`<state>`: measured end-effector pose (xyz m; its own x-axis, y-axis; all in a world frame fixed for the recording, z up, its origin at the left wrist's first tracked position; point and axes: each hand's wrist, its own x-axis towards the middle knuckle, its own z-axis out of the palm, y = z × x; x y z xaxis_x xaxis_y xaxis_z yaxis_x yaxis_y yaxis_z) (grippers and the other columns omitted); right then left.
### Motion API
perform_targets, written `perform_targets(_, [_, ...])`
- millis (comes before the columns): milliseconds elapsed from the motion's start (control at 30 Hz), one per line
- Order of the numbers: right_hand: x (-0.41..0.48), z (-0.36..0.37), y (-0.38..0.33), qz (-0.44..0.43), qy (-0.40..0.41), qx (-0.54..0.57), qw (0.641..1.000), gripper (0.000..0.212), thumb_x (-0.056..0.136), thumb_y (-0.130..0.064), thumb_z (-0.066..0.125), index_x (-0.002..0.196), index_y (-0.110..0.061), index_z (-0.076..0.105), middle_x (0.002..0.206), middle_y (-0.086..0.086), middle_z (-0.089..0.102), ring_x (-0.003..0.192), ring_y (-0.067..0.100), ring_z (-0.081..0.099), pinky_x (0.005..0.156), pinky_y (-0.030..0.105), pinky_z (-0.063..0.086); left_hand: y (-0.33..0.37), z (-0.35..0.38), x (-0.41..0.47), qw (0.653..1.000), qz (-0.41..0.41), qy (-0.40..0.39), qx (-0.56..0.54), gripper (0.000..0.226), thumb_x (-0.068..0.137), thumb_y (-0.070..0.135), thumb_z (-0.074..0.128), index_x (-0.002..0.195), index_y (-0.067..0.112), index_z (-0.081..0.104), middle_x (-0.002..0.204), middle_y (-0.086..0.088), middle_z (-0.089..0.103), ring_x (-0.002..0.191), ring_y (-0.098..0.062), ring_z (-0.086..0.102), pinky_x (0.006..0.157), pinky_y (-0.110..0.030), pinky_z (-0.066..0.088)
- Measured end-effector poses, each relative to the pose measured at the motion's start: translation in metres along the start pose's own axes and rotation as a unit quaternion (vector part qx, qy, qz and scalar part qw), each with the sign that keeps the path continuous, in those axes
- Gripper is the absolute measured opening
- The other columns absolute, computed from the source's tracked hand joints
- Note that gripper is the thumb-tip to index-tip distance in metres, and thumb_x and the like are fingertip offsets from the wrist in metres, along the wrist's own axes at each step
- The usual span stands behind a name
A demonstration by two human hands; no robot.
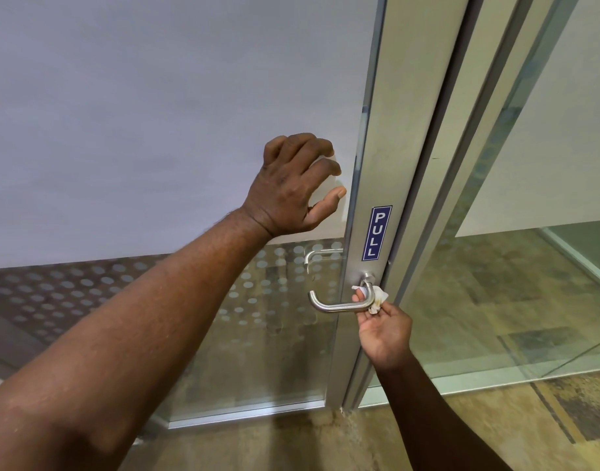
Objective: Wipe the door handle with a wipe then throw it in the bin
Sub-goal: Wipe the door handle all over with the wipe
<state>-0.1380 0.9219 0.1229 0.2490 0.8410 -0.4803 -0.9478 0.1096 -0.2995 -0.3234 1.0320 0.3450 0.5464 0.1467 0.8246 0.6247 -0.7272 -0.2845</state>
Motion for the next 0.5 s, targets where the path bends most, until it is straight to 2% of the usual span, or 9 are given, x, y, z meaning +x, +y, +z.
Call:
perform_targets(133, [0.003, 0.003, 0.005, 0.014, 0.014, 0.023, 1.0, 0.036, 0.102, -0.009, 0.032, 0.12, 0.008, 0.058, 0.117, 0.025, 0.068, 0.111, 0.037, 0.067, 0.1, 0.048, 0.05, -0.001, 0.001, -0.001, 1.0, -0.001, 0.004, 0.002, 0.035, 0.095, 0.044, 0.053, 0.101, 0.014, 0.069, 0.111, -0.007, 0.068, 0.115, -0.024, 0.052, 0.092, -0.042, 0.033])
perform_targets(200, [0.006, 0.004, 0.003, 0.006, 0.023, 0.008, 1.0, 0.035, 0.101, -0.007, 0.033, 0.117, 0.008, 0.059, 0.115, 0.026, 0.069, 0.11, 0.038, 0.067, 0.098, 0.049, 0.052, -0.001, 0.001, -0.001, 1.0, 0.002, 0.003, 0.001, 0.035, 0.095, 0.044, 0.053, 0.101, 0.014, 0.069, 0.111, -0.007, 0.068, 0.115, -0.024, 0.051, 0.093, -0.042, 0.034])
perform_targets(367, [0.014, 0.002, 0.004, -0.083, 0.043, -0.098, 0.991, 0.025, 0.096, 0.001, 0.042, 0.11, 0.008, 0.062, 0.105, 0.023, 0.069, 0.094, 0.039, 0.069, 0.093, 0.047, 0.057, -0.001, 0.001, 0.0, 1.0, 0.003, 0.001, 0.002, 0.035, 0.093, 0.044, 0.055, 0.101, 0.014, 0.07, 0.111, -0.008, 0.068, 0.114, -0.024, 0.052, 0.092, -0.042, 0.034])
perform_targets(433, [0.017, 0.001, 0.005, -0.164, 0.074, -0.207, 0.962, 0.019, 0.095, 0.001, 0.053, 0.105, 0.004, 0.068, 0.092, 0.017, 0.07, 0.079, 0.031, 0.069, 0.08, 0.04, 0.058, -0.001, 0.001, 0.0, 1.0, 0.004, 0.004, 0.002, 0.035, 0.094, 0.044, 0.055, 0.1, 0.014, 0.07, 0.11, -0.008, 0.068, 0.114, -0.024, 0.052, 0.091, -0.042, 0.034])
perform_targets(467, [0.016, 0.0, 0.005, -0.219, 0.09, -0.303, 0.923, 0.016, 0.093, -0.001, 0.059, 0.103, 0.0, 0.073, 0.087, 0.013, 0.071, 0.075, 0.025, 0.067, 0.075, 0.037, 0.056, -0.001, 0.0, 0.0, 1.0, 0.005, 0.006, 0.002, 0.035, 0.094, 0.045, 0.054, 0.1, 0.014, 0.07, 0.11, -0.008, 0.068, 0.113, -0.024, 0.052, 0.091, -0.042, 0.034])
perform_targets(500, [0.015, -0.002, 0.004, -0.275, 0.096, -0.406, 0.866, 0.016, 0.091, -0.006, 0.065, 0.103, -0.003, 0.076, 0.086, 0.008, 0.073, 0.075, 0.019, 0.067, 0.076, 0.033, 0.054, -0.001, 0.0, 0.0, 1.0, 0.005, 0.007, 0.002, 0.035, 0.094, 0.045, 0.054, 0.1, 0.014, 0.069, 0.11, -0.008, 0.068, 0.113, -0.025, 0.053, 0.091, -0.042, 0.034])
